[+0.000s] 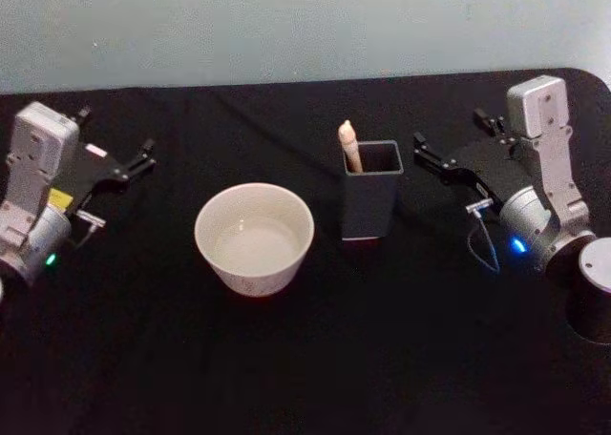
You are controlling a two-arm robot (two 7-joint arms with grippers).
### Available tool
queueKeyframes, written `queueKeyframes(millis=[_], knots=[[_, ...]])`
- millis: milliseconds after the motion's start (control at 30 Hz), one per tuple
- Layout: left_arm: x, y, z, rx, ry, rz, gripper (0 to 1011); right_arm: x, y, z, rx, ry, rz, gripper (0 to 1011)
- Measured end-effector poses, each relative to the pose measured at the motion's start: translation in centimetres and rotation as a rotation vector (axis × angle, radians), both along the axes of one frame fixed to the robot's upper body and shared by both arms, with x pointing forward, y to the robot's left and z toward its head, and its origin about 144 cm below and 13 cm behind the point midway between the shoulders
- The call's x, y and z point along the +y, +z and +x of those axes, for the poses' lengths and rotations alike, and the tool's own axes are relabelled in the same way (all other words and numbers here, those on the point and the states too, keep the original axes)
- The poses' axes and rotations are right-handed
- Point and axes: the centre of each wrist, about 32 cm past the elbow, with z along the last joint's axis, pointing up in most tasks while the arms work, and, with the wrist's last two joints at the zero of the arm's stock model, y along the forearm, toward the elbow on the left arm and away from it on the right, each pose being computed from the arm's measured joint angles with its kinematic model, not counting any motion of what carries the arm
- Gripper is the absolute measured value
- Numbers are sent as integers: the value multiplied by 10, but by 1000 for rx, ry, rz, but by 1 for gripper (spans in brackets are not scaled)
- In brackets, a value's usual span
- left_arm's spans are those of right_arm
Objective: Pick up the stirring spoon with one hand, stir inside the cup, then place it back in its original position.
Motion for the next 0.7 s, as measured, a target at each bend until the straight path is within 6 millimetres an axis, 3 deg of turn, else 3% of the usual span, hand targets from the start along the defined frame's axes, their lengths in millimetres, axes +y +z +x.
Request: queueKeyframes(millis=[700], knots=[[0,0,0,0,0,0,1001,0,0,0,0,0,0,1002]])
